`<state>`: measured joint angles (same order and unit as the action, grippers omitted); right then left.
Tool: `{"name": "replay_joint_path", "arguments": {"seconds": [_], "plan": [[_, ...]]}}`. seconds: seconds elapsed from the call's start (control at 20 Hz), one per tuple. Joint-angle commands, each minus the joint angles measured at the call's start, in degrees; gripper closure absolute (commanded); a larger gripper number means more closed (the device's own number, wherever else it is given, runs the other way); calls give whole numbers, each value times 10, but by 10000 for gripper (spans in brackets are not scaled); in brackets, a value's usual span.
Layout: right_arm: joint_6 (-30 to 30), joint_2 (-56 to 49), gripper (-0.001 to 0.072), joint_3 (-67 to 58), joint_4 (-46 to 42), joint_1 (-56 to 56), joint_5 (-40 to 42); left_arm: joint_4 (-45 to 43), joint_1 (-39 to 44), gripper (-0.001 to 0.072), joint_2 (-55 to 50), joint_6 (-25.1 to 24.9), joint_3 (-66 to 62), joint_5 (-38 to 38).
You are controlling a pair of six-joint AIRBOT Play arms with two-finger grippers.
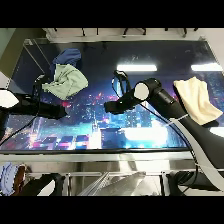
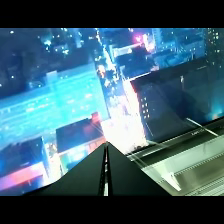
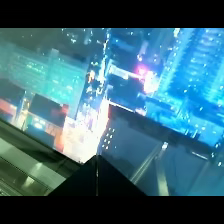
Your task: Fold the shirts.
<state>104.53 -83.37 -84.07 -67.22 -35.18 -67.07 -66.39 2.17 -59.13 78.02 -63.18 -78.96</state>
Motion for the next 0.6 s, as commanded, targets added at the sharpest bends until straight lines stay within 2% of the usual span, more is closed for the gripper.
{"name": "replay_joint_path", "arguments": {"seconds": [0.0,0.55], "plan": [[1,-10,692,0,0,-4,-42,0,0,691,1,0,0,0],[1,-10,692,0,-1,-4,-43,0,0,691,1,1,0,-18]]}}
